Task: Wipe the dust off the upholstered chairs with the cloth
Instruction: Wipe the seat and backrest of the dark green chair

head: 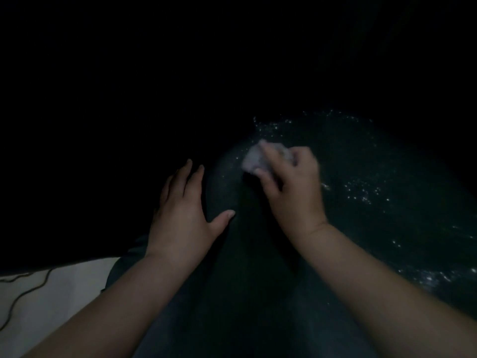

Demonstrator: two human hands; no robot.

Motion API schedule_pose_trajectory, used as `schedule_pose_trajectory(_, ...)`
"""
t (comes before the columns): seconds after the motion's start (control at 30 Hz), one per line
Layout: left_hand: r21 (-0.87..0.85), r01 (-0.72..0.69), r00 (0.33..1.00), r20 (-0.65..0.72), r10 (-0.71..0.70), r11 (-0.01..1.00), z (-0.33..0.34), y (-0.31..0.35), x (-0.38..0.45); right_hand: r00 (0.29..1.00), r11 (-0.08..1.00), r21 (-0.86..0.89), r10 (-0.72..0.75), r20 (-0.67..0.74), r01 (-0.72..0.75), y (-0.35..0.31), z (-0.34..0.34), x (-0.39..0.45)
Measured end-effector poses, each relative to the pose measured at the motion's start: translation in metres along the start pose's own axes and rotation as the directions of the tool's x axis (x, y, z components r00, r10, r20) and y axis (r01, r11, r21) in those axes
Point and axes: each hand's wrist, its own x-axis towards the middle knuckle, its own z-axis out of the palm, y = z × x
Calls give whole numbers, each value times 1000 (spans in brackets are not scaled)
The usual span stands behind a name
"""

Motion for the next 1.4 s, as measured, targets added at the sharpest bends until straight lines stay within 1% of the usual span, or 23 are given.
schedule_pose_trajectory(0.07, -7, 12, 1000, 2, -12, 1000, -1, -3, -2, 971, 979, 14, -204, 120, 204, -30, 16, -10)
schedule_pose_trajectory(0.13, -16, 22, 1000, 21, -22, 1000, -2, -4, -3, 945, 965, -19, -253, 205, 263, -39, 25, -9)
schedule_pose_trajectory(0.2, -14, 28, 999, 34, -28, 999, -2, -5, -2, 977, 982, -88, -153, 148, 167, -23, 24, 0)
schedule_pose_trajectory(0.27, -15, 18, 999, 43, -17, 1000, -3, -5, -1, 999, 991, -123, 47, 2, -47, 2, 13, 6)
schedule_pose_trajectory(0.33, -32, 9, 998, 59, -7, 999, -5, -4, 2, 966, 966, -79, 239, -96, -247, 16, 4, 8)
schedule_pose_trajectory(0.37, -44, 9, 998, 61, -6, 999, -7, -3, 4, 957, 961, -61, 262, -121, -271, 14, 4, 9)
schedule_pose_trajectory(0.4, -53, 6, 998, 59, -3, 999, -8, -3, 7, 963, 968, -41, 241, -123, -247, 7, 7, 11)
schedule_pose_trajectory(0.47, -56, -5, 998, 63, 9, 998, -9, -1, 13, 995, 996, 0, 87, -51, -87, -14, 20, 18)
schedule_pose_trajectory(0.53, -63, -3, 997, 75, 8, 998, -9, 1, 20, 994, 995, -30, -92, 53, 93, -28, 32, 26)
schedule_pose_trajectory(0.57, -63, 0, 997, 82, 5, 998, -9, 2, 24, 990, 990, -63, -120, 74, 125, -26, 34, 33)
schedule_pose_trajectory(0.6, -58, 3, 996, 89, 2, 998, -8, 2, 28, 994, 990, -100, -92, 64, 98, -19, 33, 39)
schedule_pose_trajectory(0.67, -51, 9, 995, 99, -4, 999, -7, 2, 35, 996, 984, -155, 88, -24, -90, 6, 24, 47)
schedule_pose_trajectory(0.73, -63, 15, 994, 113, -7, 998, -7, 3, 38, 950, 948, -113, 282, -131, -297, 25, 9, 48)
schedule_pose_trajectory(0.77, -72, 9, 994, 113, -1, 997, -7, 5, 40, 939, 944, -81, 304, -158, -319, 27, 5, 48)
schedule_pose_trajectory(0.8, -76, -5, 994, 110, 14, 997, -7, 7, 43, 950, 958, -52, 269, -159, -280, 23, 5, 49)
schedule_pose_trajectory(0.87, -57, -55, 990, 126, 62, 997, -8, 11, 48, 990, 995, 10, 100, -100, -99, 5, 14, 59)
schedule_pose_trajectory(0.97, -15, -116, 975, 187, 116, 993, -7, 16, 55, 988, 990, -52, -127, 83, 132, -16, 37, 81)
schedule_pose_trajectory(1.0, -13, -125, 972, 200, 125, 992, -7, 17, 56, 989, 989, -97, -99, 109, 109, -14, 40, 88)
schedule_pose_trajectory(1.07, -11, -133, 972, 194, 133, 991, -8, 15, 56, 991, 983, -134, 130, 33, -125, 9, 35, 94)
schedule_pose_trajectory(1.13, -3, -137, 971, 195, 135, 991, -9, 13, 54, 931, 924, -128, 348, -114, -361, 41, 17, 88)
schedule_pose_trajectory(1.2, -6, -144, 969, 202, 142, 990, -10, 14, 53, 876, 877, -127, 432, -214, -463, 57, -2, 78)
schedule_pose_trajectory(1.3, -1, -196, 960, 202, 192, 981, -9, 21, 54, 939, 948, -85, 288, -191, -308, 41, -2, 79)
schedule_pose_trajectory(1.4, 4, -225, 955, 199, 220, 974, -4, 33, 56, 1000, 991, -131, -5, 24, 8, 21, 16, 88)
